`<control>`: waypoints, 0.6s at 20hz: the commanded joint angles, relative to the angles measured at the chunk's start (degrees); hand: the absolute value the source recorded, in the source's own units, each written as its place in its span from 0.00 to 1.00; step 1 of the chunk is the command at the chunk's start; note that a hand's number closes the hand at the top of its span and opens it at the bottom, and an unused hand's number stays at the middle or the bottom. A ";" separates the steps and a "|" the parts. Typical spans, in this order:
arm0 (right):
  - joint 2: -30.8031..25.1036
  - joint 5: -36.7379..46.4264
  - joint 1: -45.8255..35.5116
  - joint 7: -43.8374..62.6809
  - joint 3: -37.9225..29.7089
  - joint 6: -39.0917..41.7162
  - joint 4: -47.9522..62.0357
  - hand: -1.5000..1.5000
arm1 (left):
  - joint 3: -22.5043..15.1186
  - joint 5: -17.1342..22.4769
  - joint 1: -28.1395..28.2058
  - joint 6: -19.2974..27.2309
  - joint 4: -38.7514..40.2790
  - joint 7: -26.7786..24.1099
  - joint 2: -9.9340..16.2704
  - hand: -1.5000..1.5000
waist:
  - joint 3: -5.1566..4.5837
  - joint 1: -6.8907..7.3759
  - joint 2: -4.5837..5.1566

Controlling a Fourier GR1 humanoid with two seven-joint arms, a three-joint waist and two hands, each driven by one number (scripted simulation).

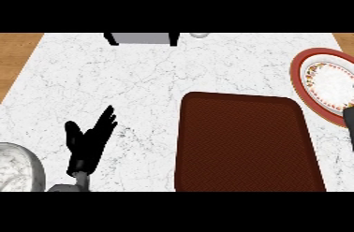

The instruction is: Pick the cupcake from the tray and place it in the plate

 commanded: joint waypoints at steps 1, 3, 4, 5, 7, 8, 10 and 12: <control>4.13 -9.64 3.69 -5.41 2.24 -8.02 -6.06 0.00 | 1.32 0.80 0.17 -0.16 1.14 -0.30 0.19 0.50 | -0.13 -0.85 -0.33; 3.79 -15.69 4.48 -6.89 4.85 -4.62 -10.59 0.00 | 1.52 1.27 -1.12 -0.68 -0.15 1.80 0.93 0.50 | -0.13 -1.15 -0.52; 5.73 -18.88 4.93 -7.52 6.86 -3.62 -14.02 0.00 | 0.67 0.01 0.01 0.49 0.48 0.96 0.01 0.50 | -0.18 -1.42 -0.71; 7.76 -21.99 7.44 -8.91 9.53 -3.10 -17.61 0.00 | 0.95 0.56 0.32 0.10 -0.14 1.22 0.22 0.50 | -0.20 -1.58 -0.82; 11.49 -26.74 11.01 -10.26 14.68 -0.60 -24.71 0.00 | 1.42 -0.94 0.49 0.76 1.07 -1.10 0.78 0.50 | -0.34 -1.97 -0.96; 12.38 -29.39 12.75 -10.97 16.61 -0.94 -28.17 0.00 | 0.02 -0.83 2.37 0.54 0.14 -0.41 -0.18 0.50 | -0.29 -1.90 -1.01; 14.70 -33.77 19.45 -12.19 21.11 2.31 -35.38 0.00 | 0.63 0.24 1.76 0.02 -1.05 1.69 0.30 0.50 | -0.38 -2.35 -1.11; 13.99 -38.70 21.72 -14.70 24.45 1.94 -37.11 0.00 | 0.33 -0.11 3.44 -0.10 -4.29 1.95 1.01 0.50 | -0.36 -1.30 -0.79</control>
